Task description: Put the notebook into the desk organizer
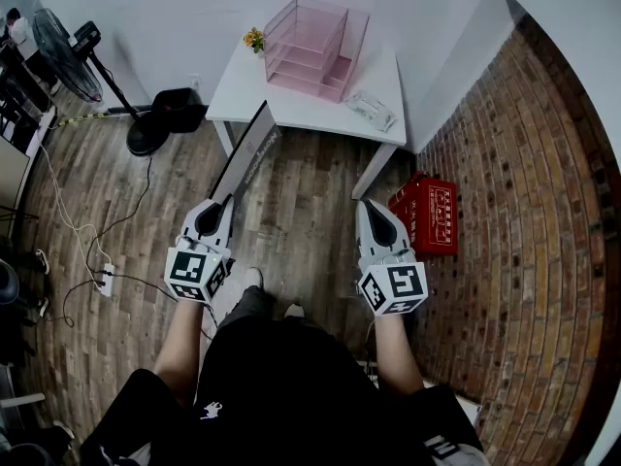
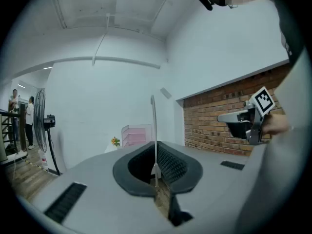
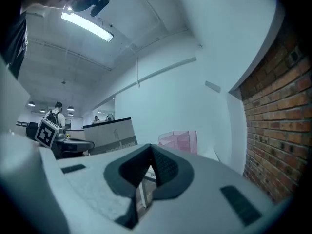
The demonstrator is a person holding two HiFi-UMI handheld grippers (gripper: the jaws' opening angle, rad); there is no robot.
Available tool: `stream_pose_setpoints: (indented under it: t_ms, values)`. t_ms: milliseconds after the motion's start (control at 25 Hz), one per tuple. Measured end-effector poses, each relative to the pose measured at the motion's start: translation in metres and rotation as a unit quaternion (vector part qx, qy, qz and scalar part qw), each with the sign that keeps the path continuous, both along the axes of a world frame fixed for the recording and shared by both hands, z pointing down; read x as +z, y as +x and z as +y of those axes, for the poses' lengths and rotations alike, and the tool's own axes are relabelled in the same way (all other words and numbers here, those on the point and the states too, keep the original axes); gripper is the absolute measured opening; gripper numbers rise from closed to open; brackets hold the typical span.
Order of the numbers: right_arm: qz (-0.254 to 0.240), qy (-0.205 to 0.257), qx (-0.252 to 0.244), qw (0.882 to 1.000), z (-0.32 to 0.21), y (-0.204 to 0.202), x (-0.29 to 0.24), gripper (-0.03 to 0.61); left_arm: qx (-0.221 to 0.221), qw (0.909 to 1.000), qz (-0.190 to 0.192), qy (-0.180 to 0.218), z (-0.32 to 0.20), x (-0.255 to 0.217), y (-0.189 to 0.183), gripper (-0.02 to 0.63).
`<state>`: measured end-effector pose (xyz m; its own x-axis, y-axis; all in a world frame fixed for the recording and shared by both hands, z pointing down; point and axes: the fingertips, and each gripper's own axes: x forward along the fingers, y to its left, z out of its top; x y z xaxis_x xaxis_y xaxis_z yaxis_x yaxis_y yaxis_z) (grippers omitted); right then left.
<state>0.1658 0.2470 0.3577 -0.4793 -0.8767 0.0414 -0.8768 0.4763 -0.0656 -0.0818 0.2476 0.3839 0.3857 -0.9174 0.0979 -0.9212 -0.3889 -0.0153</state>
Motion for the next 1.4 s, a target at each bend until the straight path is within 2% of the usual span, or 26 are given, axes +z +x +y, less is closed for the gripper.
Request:
stream_pose_setpoints:
  t_ms: [560,800,1400]
  values:
    - [-0.016,-0.004,-0.007,1.000,0.002,0.015,0.005,0.003,0.006,0.9999,0.009,-0.013,-0.001,0.005,0.019,0.011]
    - [-0.020,-0.011,-0.011,1.000,-0.005,0.011,0.010,0.003,0.003,0.9998,0.005,-0.021,-0.008,0.011,0.016,0.011]
    - [-0.012,-0.032,-0.003,0.999,-0.062,-0.017,0.017,0.003,0.029,0.9977,0.029,-0.053,-0.075,0.031,0.000,0.011]
